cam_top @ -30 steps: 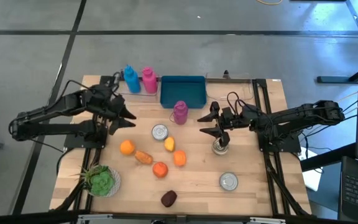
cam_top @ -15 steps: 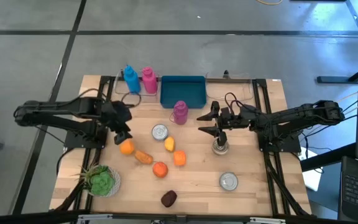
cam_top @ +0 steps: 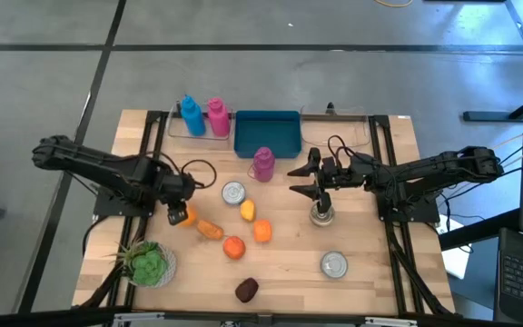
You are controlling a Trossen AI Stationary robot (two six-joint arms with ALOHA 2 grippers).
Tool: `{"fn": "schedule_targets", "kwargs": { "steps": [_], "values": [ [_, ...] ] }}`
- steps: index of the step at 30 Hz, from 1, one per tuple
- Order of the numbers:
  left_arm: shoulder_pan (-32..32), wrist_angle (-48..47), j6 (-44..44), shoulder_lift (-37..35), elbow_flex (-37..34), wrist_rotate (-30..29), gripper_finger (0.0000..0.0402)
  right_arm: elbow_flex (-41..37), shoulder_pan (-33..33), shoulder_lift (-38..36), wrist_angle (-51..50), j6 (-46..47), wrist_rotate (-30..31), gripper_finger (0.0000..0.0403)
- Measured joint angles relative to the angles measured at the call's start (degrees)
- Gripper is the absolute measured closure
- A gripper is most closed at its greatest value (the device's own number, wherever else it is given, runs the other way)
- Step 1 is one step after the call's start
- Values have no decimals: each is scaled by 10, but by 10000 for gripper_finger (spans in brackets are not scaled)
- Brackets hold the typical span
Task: Pick & Place Food Item
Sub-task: Put the left orange into the blue bin
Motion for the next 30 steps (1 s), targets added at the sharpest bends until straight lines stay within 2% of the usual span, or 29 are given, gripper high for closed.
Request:
{"fn": "schedule_targets", "kwargs": {
  "steps": [9,18,23,30],
  "values": [
    [-38,2,-41,44,0,-12,214,0,0,0,-2,0,-2,195],
    [-39,2,-61,43,0,-11,212,0,0,0,-2,-2,-5,195],
    [-38,2,-61,43,0,28,214,0,0,0,-11,-2,-5,195],
    [-38,2,-60,43,0,53,208,0,0,0,-17,-2,-5,195]
  ]
}}
